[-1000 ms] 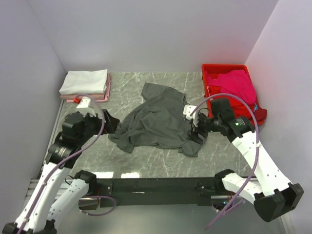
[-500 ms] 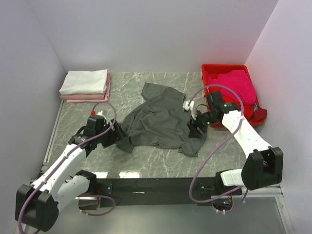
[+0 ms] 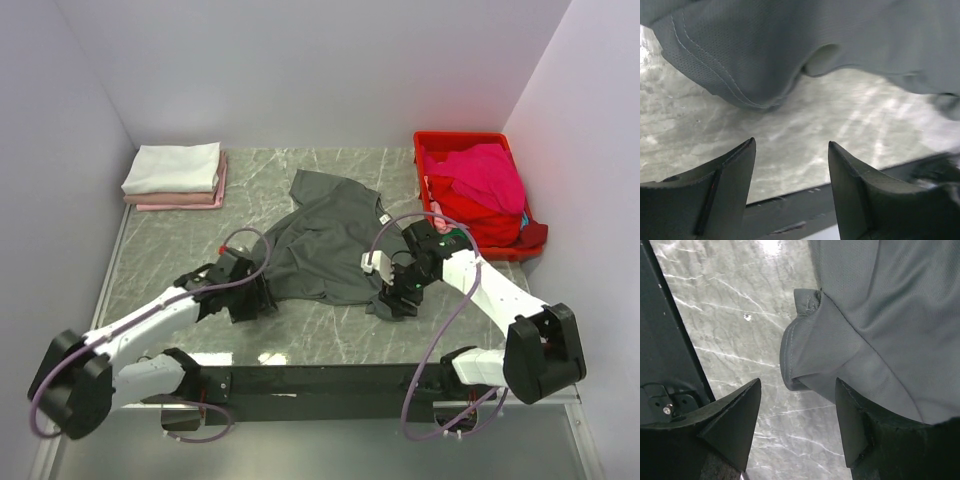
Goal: Fold and stack the t-shirts
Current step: Flatten the tshirt out
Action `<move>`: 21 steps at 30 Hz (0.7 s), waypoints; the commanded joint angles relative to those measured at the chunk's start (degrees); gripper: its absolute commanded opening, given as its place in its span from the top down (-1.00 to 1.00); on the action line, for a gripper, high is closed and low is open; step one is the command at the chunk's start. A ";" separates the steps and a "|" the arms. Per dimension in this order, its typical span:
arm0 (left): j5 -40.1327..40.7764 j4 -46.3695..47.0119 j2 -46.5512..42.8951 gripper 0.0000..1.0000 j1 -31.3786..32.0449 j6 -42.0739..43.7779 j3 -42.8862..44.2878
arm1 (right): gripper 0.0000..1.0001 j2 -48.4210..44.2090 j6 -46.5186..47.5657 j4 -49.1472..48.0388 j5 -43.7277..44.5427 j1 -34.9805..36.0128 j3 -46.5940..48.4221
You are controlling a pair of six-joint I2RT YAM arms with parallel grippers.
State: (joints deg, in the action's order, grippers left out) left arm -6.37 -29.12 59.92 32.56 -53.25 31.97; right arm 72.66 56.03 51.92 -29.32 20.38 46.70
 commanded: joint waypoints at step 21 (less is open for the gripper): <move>18.77 -0.76 17.34 0.82 9.02 3.07 10.75 | 0.44 10.40 -8.74 -5.70 5.33 3.17 1.37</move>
State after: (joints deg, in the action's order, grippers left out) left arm 11.49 -29.87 80.44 41.34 -51.22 41.39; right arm 84.23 47.90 44.80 -23.18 23.18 46.09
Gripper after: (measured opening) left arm 0.119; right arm 0.369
